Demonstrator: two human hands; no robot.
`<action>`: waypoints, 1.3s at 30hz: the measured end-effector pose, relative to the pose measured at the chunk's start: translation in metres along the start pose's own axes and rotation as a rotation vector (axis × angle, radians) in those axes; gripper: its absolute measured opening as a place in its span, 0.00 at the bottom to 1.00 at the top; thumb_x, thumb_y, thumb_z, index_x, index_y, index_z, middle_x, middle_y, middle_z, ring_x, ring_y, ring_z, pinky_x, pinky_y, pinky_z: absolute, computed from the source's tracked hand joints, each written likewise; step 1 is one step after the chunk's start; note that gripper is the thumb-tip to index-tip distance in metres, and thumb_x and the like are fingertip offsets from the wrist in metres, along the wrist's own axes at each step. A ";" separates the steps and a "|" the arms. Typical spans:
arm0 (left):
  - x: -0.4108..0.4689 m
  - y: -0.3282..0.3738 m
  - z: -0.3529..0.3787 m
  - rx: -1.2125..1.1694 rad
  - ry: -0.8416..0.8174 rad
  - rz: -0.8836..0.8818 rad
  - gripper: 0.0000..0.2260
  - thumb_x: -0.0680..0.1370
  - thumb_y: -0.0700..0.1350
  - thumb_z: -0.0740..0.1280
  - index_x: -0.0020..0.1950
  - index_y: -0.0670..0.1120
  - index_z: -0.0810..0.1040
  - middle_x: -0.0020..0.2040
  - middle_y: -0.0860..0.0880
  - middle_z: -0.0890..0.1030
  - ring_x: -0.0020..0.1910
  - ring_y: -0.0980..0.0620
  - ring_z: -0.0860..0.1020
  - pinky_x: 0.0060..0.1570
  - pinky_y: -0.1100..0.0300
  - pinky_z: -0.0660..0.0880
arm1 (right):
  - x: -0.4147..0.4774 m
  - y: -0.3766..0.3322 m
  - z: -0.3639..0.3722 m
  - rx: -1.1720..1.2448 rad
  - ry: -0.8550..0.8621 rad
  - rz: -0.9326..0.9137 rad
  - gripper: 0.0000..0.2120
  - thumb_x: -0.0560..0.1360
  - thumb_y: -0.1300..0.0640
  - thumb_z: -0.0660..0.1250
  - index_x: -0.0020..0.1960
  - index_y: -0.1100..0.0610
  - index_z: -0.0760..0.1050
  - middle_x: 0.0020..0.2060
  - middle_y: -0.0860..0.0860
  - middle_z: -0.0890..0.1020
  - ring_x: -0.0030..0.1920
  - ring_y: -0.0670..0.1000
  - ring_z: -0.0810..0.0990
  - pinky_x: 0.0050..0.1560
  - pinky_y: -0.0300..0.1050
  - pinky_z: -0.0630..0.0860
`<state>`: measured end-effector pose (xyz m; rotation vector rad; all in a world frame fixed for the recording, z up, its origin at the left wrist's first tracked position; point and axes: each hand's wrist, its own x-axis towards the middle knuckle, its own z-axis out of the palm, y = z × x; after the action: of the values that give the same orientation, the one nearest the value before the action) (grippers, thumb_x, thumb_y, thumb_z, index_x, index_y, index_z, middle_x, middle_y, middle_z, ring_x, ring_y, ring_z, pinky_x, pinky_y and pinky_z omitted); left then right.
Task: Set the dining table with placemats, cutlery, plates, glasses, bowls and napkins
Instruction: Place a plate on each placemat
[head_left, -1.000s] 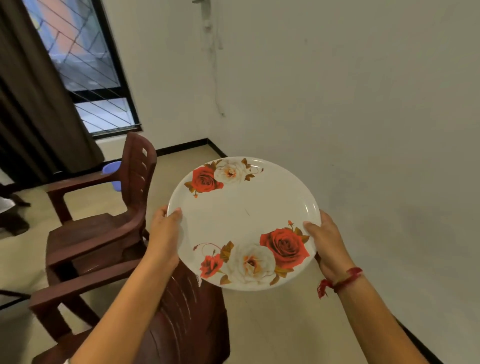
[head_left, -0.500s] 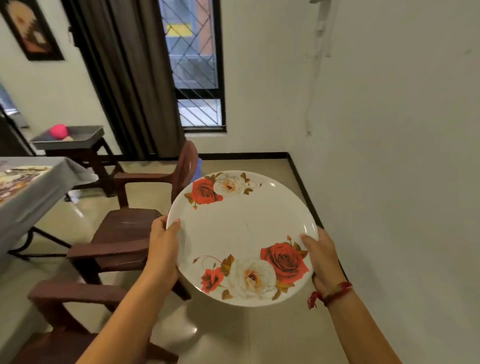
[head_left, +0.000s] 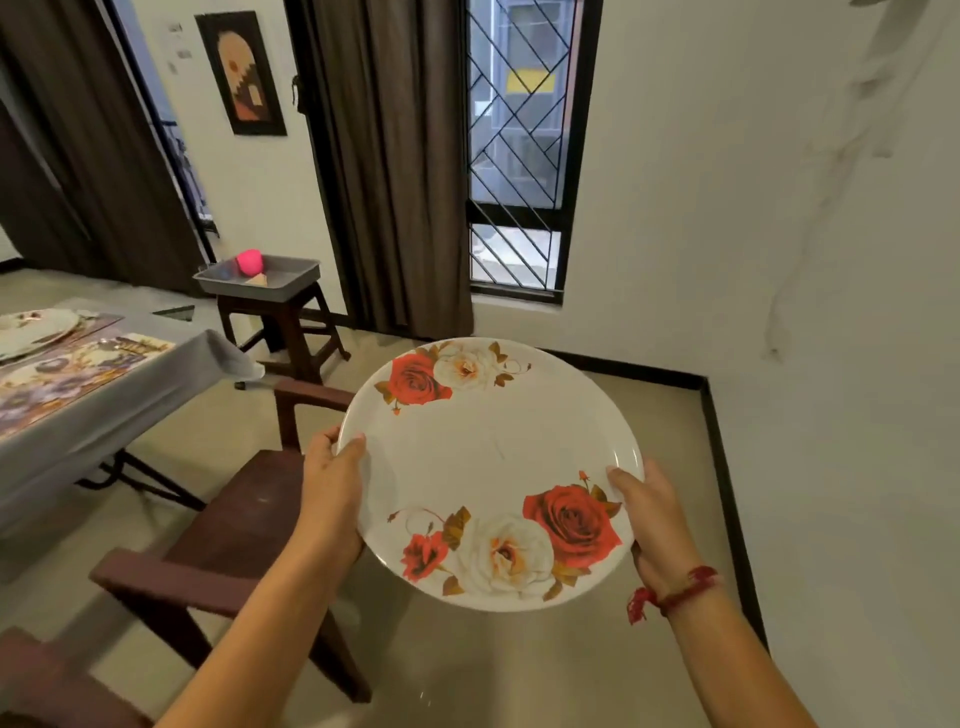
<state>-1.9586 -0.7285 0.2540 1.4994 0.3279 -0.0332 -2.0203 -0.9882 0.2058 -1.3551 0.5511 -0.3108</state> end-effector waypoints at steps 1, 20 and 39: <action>0.016 0.003 0.020 -0.007 0.022 0.005 0.12 0.83 0.45 0.57 0.66 0.48 0.67 0.54 0.44 0.77 0.46 0.45 0.79 0.31 0.57 0.75 | 0.030 -0.006 -0.003 -0.010 -0.013 -0.012 0.12 0.78 0.62 0.61 0.61 0.58 0.71 0.52 0.61 0.81 0.49 0.60 0.82 0.45 0.55 0.81; 0.290 0.048 0.243 -0.082 0.462 0.031 0.12 0.82 0.42 0.58 0.65 0.45 0.67 0.50 0.46 0.77 0.41 0.48 0.79 0.34 0.56 0.78 | 0.477 -0.089 0.095 -0.182 -0.474 0.129 0.04 0.78 0.61 0.61 0.52 0.56 0.72 0.43 0.59 0.82 0.38 0.57 0.82 0.38 0.50 0.80; 0.594 0.088 0.158 -0.135 1.075 0.042 0.07 0.80 0.40 0.59 0.57 0.44 0.70 0.49 0.45 0.76 0.39 0.50 0.76 0.32 0.59 0.70 | 0.723 -0.061 0.494 -0.436 -1.063 0.178 0.06 0.78 0.64 0.60 0.46 0.56 0.73 0.42 0.60 0.81 0.40 0.59 0.80 0.42 0.52 0.78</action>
<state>-1.3406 -0.7696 0.2062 1.2728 1.1262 0.8353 -1.1435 -0.9624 0.1819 -1.6437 -0.1788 0.6995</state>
